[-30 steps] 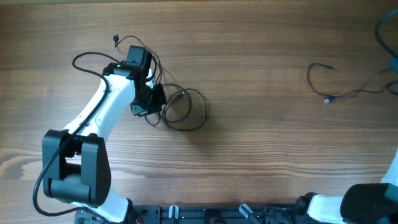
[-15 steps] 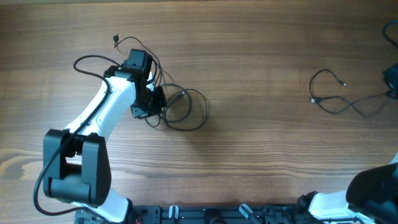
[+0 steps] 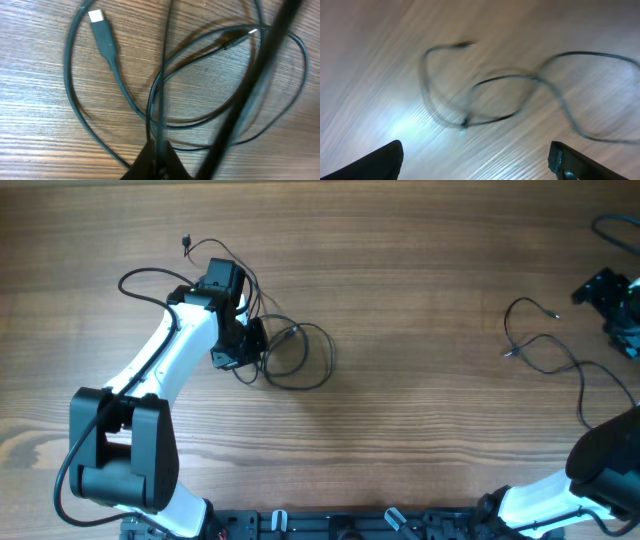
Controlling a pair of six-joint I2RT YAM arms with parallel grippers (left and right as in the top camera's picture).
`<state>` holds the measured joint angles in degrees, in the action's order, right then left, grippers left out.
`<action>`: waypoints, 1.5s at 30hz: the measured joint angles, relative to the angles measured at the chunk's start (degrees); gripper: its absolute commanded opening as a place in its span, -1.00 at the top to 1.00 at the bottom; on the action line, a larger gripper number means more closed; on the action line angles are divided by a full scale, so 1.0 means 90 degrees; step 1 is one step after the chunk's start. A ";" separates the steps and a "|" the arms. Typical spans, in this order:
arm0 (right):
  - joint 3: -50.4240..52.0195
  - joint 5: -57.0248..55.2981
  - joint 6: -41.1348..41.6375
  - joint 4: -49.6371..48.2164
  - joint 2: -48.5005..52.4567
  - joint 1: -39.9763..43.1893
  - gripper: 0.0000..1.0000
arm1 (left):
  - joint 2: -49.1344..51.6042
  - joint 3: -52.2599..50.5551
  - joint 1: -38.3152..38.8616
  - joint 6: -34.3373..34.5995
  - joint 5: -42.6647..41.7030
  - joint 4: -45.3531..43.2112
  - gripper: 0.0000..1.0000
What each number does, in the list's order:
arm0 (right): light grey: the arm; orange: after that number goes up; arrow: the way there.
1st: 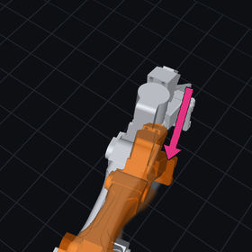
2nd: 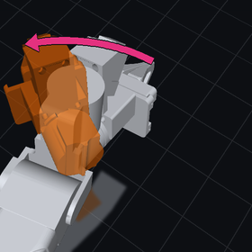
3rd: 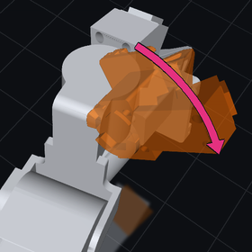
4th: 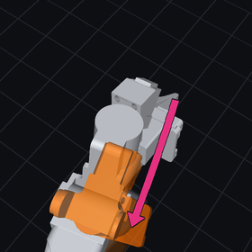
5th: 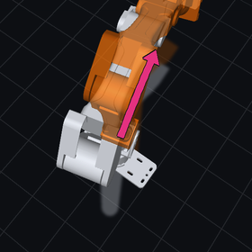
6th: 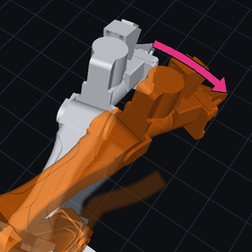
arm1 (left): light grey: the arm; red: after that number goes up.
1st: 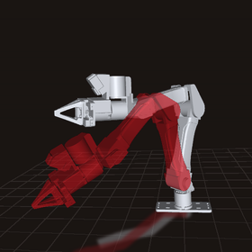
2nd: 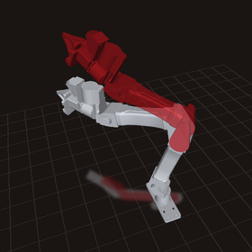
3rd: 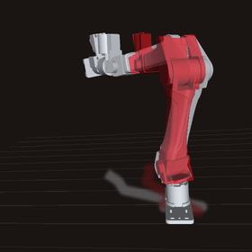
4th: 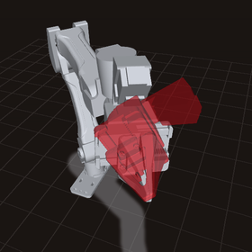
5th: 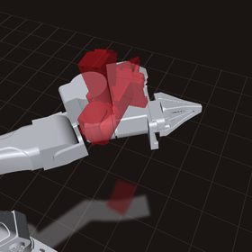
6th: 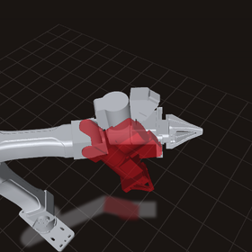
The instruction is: Untangle cables
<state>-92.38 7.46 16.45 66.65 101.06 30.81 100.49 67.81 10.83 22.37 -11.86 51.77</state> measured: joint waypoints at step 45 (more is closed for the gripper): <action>0.0012 0.1209 -0.1069 -0.0891 0.0731 -0.7686 -0.59 | -0.0007 -0.0051 -0.1598 0.1175 0.0996 0.0085 -0.52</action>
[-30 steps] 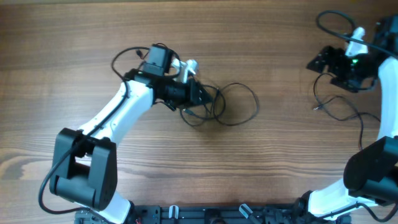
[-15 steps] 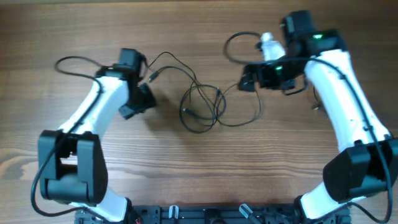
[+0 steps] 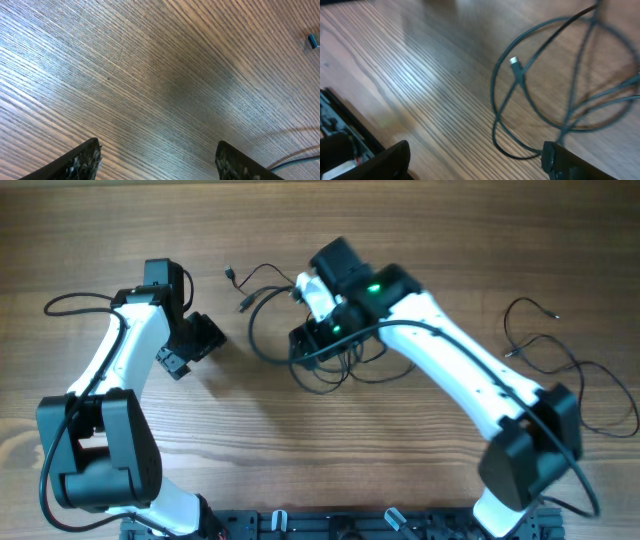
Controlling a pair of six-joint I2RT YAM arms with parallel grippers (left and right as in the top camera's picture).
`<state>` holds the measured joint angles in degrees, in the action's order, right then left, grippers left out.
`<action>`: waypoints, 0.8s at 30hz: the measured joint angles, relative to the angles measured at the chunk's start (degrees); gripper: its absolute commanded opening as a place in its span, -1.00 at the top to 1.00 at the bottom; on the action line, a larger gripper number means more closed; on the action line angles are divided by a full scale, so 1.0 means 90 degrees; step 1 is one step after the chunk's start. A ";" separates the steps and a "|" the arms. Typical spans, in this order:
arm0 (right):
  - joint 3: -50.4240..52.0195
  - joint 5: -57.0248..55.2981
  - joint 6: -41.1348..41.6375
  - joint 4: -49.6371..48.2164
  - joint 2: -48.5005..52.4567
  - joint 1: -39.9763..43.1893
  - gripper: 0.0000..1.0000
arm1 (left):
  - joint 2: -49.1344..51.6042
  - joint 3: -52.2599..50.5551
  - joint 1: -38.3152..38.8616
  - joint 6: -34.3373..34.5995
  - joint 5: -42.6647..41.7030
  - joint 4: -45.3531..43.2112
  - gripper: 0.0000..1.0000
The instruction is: Untangle cables
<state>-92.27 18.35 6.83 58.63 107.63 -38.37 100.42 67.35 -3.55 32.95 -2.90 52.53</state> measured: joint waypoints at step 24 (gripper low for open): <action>-0.0202 -0.0274 0.1093 0.0172 0.1035 -0.0131 0.91 | 0.0000 0.0000 0.0393 -0.0194 -0.1139 -0.0143 0.21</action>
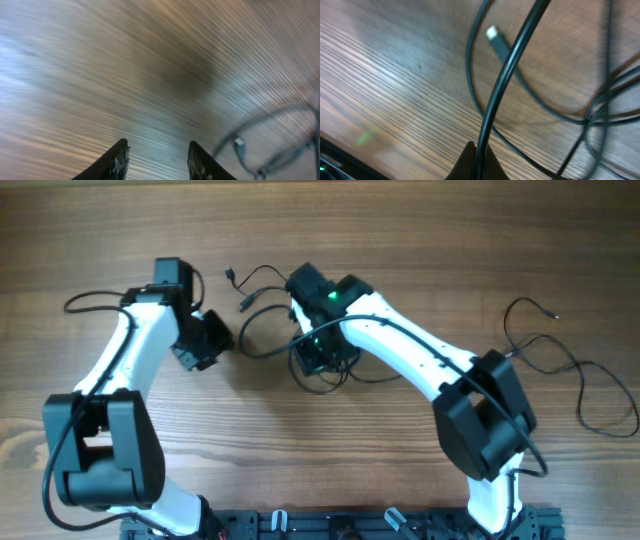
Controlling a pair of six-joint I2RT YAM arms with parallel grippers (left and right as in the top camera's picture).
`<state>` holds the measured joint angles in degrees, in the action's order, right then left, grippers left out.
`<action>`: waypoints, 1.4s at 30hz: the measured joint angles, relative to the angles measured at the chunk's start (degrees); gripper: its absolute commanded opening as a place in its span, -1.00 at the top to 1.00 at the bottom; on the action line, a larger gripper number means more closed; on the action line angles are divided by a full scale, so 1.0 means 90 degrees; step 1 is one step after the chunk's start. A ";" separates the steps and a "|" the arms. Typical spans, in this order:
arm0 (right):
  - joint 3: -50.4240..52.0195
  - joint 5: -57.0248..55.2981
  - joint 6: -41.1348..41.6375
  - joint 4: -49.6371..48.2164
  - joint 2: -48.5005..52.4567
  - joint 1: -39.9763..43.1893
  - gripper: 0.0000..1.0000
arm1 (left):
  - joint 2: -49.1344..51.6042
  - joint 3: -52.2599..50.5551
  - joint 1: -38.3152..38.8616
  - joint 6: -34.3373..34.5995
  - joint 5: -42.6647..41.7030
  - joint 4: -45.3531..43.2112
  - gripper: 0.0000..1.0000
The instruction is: Untangle cables
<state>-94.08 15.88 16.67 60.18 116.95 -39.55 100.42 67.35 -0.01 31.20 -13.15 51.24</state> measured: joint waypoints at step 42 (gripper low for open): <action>-0.0544 -0.0763 0.0578 0.0629 -0.2531 0.2312 0.91 | 0.0573 0.0002 0.3458 0.0260 0.0520 -0.1190 0.92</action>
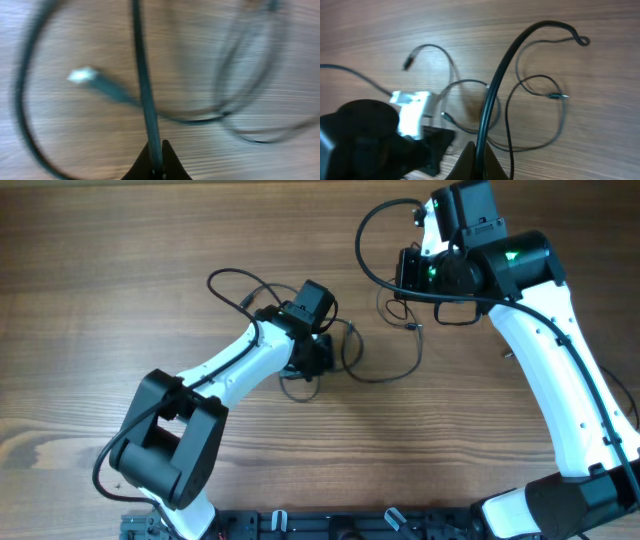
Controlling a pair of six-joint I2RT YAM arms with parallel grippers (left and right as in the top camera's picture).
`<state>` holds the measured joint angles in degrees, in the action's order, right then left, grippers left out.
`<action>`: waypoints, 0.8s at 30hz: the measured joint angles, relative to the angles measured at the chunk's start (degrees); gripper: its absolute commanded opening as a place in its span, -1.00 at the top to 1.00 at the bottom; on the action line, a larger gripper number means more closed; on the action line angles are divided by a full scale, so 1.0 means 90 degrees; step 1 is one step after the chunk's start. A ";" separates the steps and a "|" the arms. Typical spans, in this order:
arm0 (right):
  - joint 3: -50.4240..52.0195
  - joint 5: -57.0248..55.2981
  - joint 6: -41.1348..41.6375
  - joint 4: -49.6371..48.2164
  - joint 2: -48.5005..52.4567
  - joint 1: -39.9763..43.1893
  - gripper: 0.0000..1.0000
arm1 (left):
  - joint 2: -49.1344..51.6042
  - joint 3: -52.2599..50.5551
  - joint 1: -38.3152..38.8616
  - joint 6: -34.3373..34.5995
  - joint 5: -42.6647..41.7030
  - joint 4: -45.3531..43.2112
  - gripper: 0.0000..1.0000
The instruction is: Untangle cables
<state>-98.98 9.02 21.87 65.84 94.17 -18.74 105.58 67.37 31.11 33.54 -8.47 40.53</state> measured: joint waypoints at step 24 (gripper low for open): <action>0.0005 -0.3441 0.0787 0.0959 0.0000 0.4486 0.91 | 0.0000 -0.0002 -0.2118 0.0367 0.1435 0.1593 0.92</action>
<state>-98.94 -21.96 28.95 74.48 94.17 21.63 105.58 67.35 12.05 36.84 4.45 54.87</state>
